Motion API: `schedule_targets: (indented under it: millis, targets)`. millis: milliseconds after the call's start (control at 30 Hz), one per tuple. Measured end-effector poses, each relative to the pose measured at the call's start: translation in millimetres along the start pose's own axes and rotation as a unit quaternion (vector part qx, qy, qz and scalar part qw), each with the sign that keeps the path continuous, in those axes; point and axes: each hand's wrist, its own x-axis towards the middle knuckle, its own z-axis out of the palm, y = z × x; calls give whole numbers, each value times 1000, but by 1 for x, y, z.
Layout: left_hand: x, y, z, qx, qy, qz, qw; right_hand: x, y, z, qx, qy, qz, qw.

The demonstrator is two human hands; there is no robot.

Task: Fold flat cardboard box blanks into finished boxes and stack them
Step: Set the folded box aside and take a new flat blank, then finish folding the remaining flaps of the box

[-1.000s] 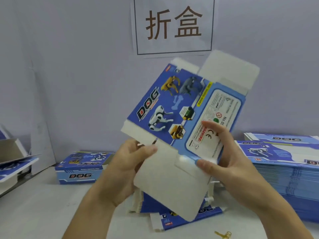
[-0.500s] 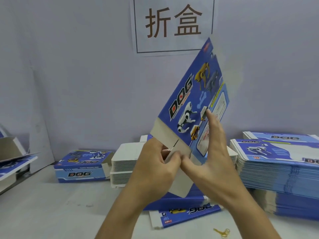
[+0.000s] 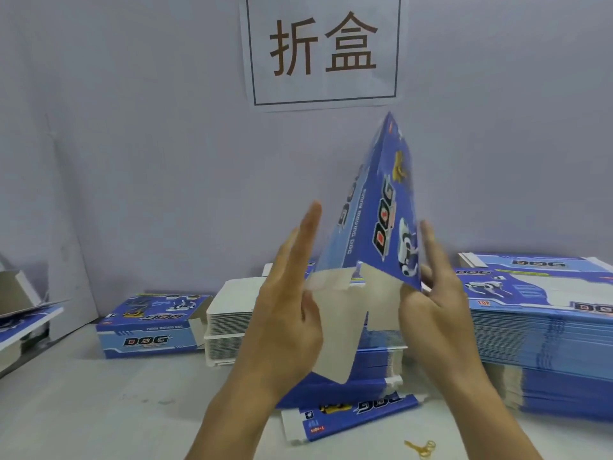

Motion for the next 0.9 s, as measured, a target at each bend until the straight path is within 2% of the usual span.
schedule_targets:
  millis: [167, 300, 367, 433, 500, 600, 667, 700, 800, 833, 900]
  targets:
    - [-4, 1, -5, 14, -71, -31, 997, -5, 8, 11, -70, -40, -50, 995]
    - [6, 16, -14, -63, -158, -66, 983, -12, 9, 25, -176, -62, -79, 979]
    - [16, 30, -19, -228, -119, -147, 955, -18, 6, 31, -235, -78, -92, 965]
    - [22, 35, -27, -347, -41, -208, 914, -25, -1, 36, -338, -98, -118, 929]
    - [18, 31, -33, -337, 38, -239, 910, -30, -11, 41, -373, -114, -153, 908]
    - [14, 16, -41, -258, 111, -286, 916, -38, -12, 45, -304, -207, -196, 909]
    - [10, 6, -48, -253, 95, -302, 914, -39, -9, 40, -203, -284, -150, 925]
    - [9, 2, -51, -257, 90, -310, 911, -36, -8, 36, -136, -281, -117, 943]
    - [3, -9, -61, -279, 68, -308, 907, -18, -7, 23, 4, -132, -24, 991]
    - [1, -12, -64, -289, 51, -301, 908, -13, -6, 19, 35, -108, 13, 993]
    - [-4, -15, -69, -308, 27, -299, 903, -3, -2, 10, 110, -127, 67, 984]
